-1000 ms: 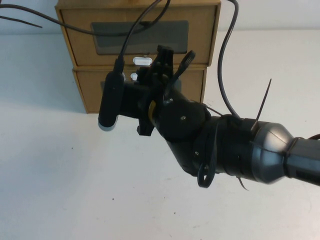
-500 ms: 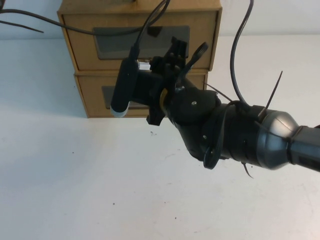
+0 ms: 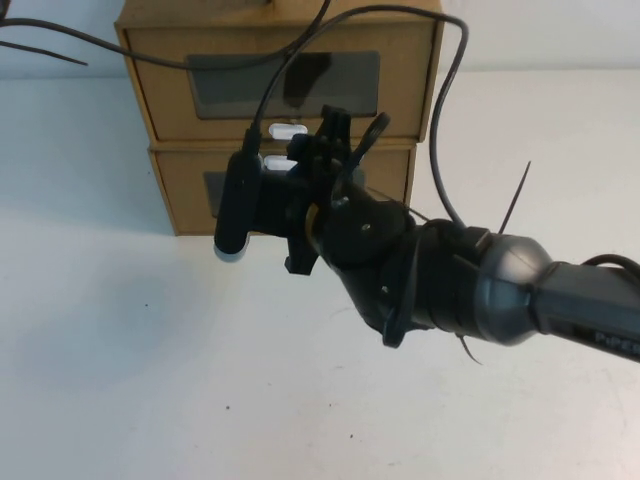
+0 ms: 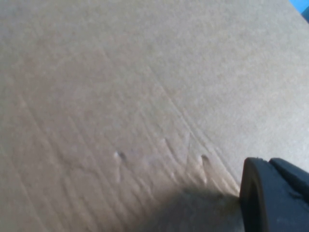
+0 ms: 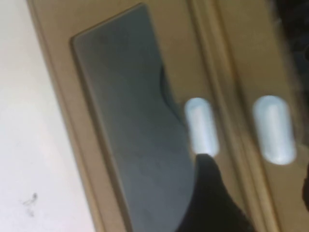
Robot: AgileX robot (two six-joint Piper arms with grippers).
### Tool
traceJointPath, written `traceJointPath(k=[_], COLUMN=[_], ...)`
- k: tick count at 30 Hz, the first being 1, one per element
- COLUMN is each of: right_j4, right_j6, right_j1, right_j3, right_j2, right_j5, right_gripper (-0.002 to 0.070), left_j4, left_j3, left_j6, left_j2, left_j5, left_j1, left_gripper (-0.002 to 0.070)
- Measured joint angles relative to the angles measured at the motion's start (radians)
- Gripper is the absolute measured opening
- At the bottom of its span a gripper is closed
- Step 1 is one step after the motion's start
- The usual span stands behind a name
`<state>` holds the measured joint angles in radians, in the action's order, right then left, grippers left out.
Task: Open the shoe box
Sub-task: 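Pull the top drawer of the cardboard box fully open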
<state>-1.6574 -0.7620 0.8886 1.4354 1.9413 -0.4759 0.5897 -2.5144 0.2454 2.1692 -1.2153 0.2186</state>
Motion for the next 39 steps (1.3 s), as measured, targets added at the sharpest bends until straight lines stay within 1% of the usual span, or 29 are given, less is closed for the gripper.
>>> traceJointPath(k=[7,12,20,27,35,39], right_j4=[-0.001,-0.001,-0.003,-0.003,-0.005,-0.005], right_j6=[0.016,0.023,0.023,0.023,0.026,0.044], right_j1=[0.000,-0.002,-0.037,-0.049,-0.052,-0.052], right_j3=[0.070,0.108,0.138,0.138,0.164,0.183], right_j2=[0.058,0.090,0.097,0.097,0.105,0.135], right_j5=[-0.028,-0.037,-0.009,0.030,0.049,0.046], right_gripper=[0.0362,0.0345,0.0340,0.0285,0.0262,0.0235], left_j4=[0.000,0.000,0.000,0.000,0.000,0.000], left_j3=[0.000,0.000,0.000,0.000,0.000,0.000], left_j6=[0.000,0.000,0.000,0.004,0.004,0.004], left_j2=[0.000,0.000,0.000,0.000,0.000,0.000], left_j5=[0.000,0.000,-0.002,-0.002,-0.002,-0.002], left_j1=[0.000,0.000,0.000,0.000,0.000,0.000], left_gripper=[-0.0005,-0.0005,-0.0005,-0.0005,-0.0005,-0.0005])
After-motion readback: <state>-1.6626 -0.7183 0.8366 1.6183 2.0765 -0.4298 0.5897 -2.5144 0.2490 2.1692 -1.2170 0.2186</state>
